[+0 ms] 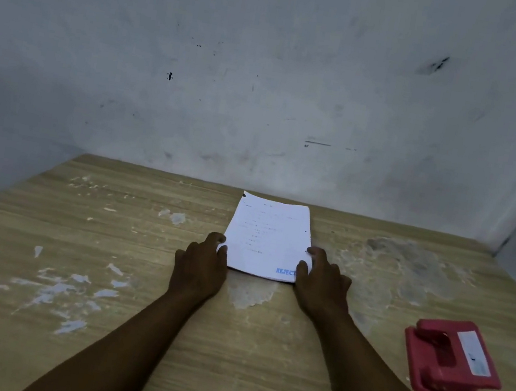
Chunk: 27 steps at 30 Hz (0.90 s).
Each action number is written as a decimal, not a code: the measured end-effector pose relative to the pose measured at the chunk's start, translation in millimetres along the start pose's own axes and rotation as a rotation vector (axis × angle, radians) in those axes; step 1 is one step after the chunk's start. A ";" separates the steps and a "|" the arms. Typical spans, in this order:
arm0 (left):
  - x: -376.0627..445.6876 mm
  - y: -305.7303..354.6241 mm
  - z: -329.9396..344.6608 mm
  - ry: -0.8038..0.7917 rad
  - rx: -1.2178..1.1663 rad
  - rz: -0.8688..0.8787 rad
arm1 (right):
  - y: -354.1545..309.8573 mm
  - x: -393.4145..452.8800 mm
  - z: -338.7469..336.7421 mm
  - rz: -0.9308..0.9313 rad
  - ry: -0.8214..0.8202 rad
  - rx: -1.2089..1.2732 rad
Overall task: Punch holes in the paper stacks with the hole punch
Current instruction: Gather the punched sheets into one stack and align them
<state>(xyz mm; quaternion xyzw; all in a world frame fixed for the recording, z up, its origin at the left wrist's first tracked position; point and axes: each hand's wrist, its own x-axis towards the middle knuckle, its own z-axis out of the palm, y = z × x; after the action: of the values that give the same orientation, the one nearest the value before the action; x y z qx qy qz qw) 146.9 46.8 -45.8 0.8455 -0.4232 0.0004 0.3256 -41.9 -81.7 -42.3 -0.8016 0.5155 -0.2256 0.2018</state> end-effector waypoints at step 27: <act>29.0 -1.1 2.4 -0.163 0.044 0.057 | 8.7 12.1 4.9 -0.111 -0.026 -0.052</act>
<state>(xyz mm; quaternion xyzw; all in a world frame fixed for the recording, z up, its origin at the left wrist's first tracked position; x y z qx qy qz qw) 165.7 25.3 -40.3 0.8372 -0.4724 -0.0499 0.2712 -41.1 -95.7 -49.3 -0.8369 0.4732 -0.2125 0.1750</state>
